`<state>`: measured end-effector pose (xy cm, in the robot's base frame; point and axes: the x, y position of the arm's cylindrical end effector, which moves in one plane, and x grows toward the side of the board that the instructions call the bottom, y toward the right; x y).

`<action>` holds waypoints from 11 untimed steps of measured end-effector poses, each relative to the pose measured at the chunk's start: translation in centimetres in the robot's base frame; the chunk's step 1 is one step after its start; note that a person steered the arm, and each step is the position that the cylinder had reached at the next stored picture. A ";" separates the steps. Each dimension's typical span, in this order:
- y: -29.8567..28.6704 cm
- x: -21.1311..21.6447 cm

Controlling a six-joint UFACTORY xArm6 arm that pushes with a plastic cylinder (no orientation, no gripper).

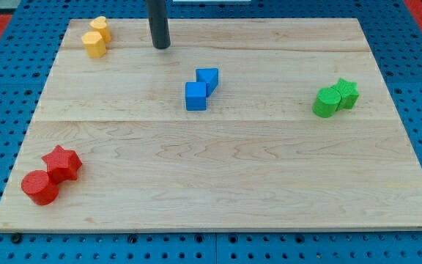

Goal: Slightly move the blue cube towards right

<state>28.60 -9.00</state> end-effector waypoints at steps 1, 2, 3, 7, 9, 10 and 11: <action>0.0 3.0; 0.0 3.6; 0.0 7.7; 1.0 12.0; 6.4 10.8; 6.4 12.1; 7.3 14.9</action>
